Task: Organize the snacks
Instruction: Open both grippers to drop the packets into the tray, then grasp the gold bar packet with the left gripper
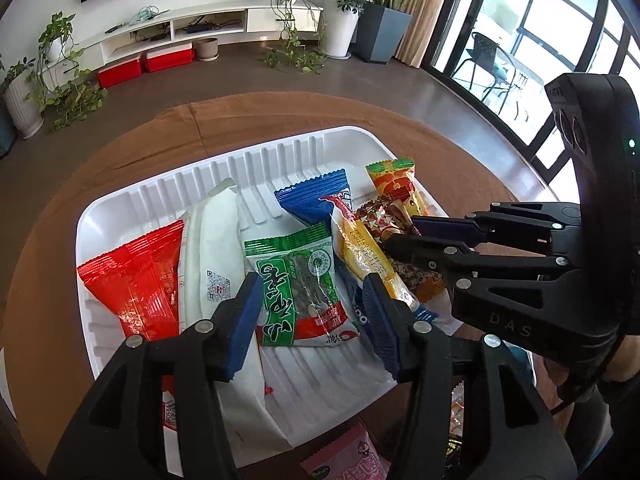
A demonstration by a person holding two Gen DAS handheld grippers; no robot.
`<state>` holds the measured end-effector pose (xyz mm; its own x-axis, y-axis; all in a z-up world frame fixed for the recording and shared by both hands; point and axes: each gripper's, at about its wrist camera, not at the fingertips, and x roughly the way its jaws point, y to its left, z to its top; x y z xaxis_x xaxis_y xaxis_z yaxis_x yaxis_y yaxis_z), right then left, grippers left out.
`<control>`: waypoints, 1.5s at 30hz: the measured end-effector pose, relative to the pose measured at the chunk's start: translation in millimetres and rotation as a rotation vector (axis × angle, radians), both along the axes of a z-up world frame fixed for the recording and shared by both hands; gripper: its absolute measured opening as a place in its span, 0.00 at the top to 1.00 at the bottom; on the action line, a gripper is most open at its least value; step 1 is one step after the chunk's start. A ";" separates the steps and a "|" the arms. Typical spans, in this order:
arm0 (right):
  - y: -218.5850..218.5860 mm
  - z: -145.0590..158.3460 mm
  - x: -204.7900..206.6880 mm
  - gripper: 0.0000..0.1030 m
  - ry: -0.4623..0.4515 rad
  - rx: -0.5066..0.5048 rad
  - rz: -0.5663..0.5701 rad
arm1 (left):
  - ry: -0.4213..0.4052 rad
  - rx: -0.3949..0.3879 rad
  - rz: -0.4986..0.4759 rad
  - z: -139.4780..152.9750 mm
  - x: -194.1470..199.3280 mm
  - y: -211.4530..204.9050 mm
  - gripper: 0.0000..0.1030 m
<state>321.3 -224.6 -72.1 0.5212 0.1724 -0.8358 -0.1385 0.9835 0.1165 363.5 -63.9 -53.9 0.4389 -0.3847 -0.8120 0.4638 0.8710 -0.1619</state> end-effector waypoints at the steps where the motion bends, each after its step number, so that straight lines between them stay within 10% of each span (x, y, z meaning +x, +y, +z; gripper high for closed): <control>1: -0.6 3.3 -2.3 0.73 -0.009 0.007 0.000 | -0.007 -0.004 0.003 2.9 -2.6 1.4 0.46; 16: -18.1 57.7 -91.4 0.23 -0.170 0.145 -0.050 | -0.117 -0.061 0.043 61.8 -85.4 31.6 0.10; 28: -19.0 28.8 -227.6 0.18 -0.195 0.215 -0.118 | -0.024 -0.154 0.158 24.9 -187.3 75.3 0.08; 45: -6.7 4.0 -293.1 0.18 -0.163 0.223 -0.127 | 0.064 -0.110 0.102 -16.5 -257.0 33.6 0.08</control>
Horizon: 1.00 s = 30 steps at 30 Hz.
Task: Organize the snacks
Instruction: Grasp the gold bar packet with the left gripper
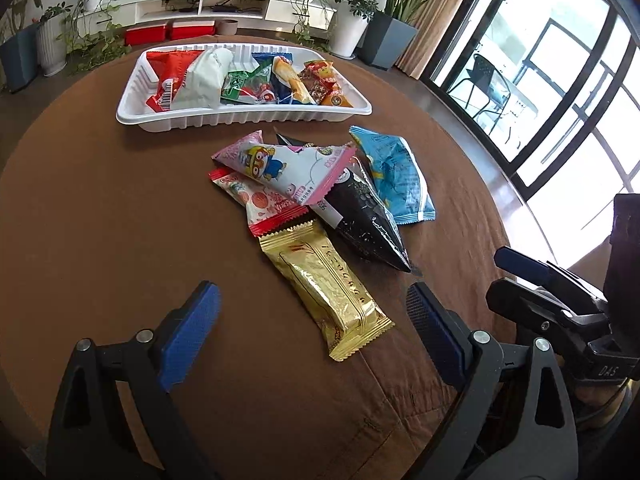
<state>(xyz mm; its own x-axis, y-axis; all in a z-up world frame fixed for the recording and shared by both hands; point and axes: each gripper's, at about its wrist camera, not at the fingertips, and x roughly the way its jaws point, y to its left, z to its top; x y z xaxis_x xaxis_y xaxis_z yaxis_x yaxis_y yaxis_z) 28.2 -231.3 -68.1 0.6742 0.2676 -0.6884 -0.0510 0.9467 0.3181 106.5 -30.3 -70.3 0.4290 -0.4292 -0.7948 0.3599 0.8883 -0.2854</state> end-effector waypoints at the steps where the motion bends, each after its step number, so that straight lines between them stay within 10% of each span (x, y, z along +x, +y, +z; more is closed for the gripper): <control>1: -0.3 -0.7 -2.3 0.18 0.001 -0.003 -0.003 | 0.000 0.009 0.000 -1.0 -0.1 -1.8 0.08; 22: 1.6 -4.3 -18.1 0.18 -0.007 -0.015 -0.006 | 0.010 0.189 0.016 -27.1 31.1 -34.0 0.10; 30: 0.7 3.0 -13.7 0.18 -0.022 -0.033 -0.008 | -0.030 0.246 -0.017 -26.1 32.5 -28.2 0.46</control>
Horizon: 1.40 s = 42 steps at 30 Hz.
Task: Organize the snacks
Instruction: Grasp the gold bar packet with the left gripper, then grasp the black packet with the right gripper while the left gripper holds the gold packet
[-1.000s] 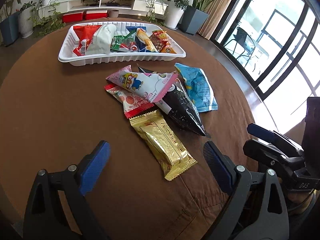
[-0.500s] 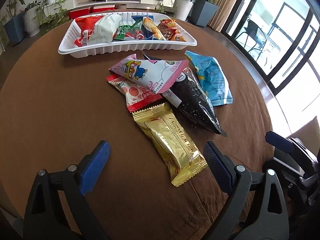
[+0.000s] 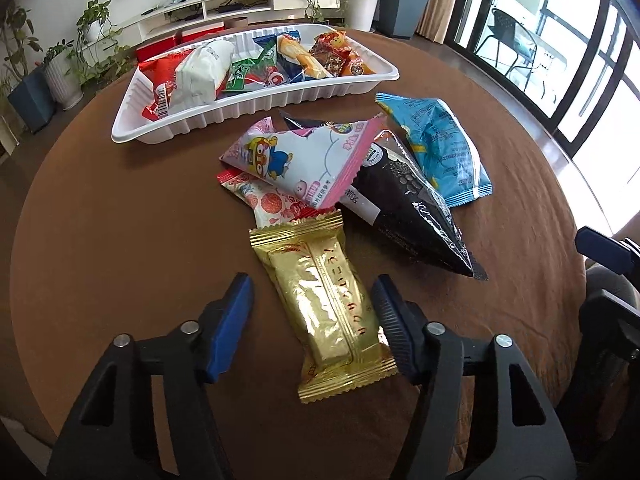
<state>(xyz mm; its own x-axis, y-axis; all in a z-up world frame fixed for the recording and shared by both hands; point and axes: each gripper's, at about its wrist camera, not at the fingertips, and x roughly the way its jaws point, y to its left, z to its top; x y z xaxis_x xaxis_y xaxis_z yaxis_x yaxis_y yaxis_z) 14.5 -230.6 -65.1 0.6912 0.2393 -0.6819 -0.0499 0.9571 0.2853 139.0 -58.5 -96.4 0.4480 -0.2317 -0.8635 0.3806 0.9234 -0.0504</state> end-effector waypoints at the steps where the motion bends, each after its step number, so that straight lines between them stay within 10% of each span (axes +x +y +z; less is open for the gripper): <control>1: 1.5 0.3 0.7 0.18 -0.001 -0.002 0.004 | 0.001 0.001 -0.005 -0.1 1.2 0.6 0.47; 8: 9.5 2.8 4.6 0.18 0.001 -0.015 0.017 | -0.002 0.031 -0.047 -1.4 5.3 -2.2 0.49; 13: 12.4 8.1 14.8 0.19 -0.004 -0.038 0.029 | -0.002 0.032 -0.070 -0.3 -0.7 4.0 0.69; 42: 88.6 -38.5 131.7 0.53 0.186 -0.300 0.291 | 0.019 -0.126 -0.008 3.9 -52.1 73.2 0.72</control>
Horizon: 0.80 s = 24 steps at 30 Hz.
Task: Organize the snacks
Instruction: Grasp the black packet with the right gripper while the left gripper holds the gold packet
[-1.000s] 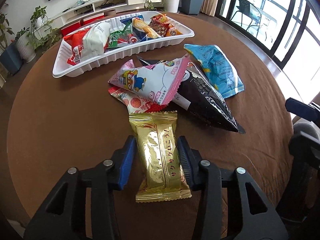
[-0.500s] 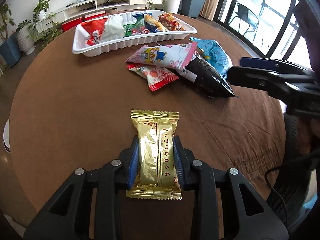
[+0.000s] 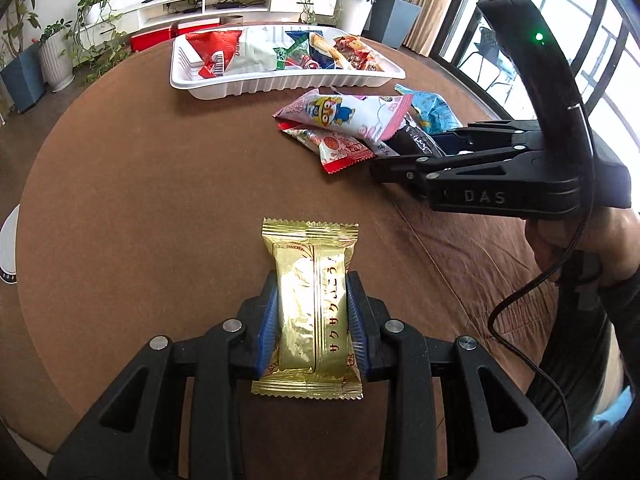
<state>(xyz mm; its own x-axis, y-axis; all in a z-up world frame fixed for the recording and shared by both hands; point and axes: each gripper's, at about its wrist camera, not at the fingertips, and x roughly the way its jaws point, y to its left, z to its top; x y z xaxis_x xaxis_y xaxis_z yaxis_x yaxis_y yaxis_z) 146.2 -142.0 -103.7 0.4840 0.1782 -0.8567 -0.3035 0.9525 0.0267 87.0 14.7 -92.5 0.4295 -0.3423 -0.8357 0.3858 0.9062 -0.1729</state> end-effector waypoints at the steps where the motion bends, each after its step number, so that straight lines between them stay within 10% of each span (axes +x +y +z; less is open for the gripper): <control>1: 1.8 -0.4 0.0 0.55 -0.002 -0.012 0.007 | -0.001 -0.001 0.000 0.2 0.1 0.1 0.72; 24: 9.3 2.1 -46.5 0.65 0.036 -0.065 -0.015 | -0.005 0.003 0.002 -0.2 0.5 -2.5 0.72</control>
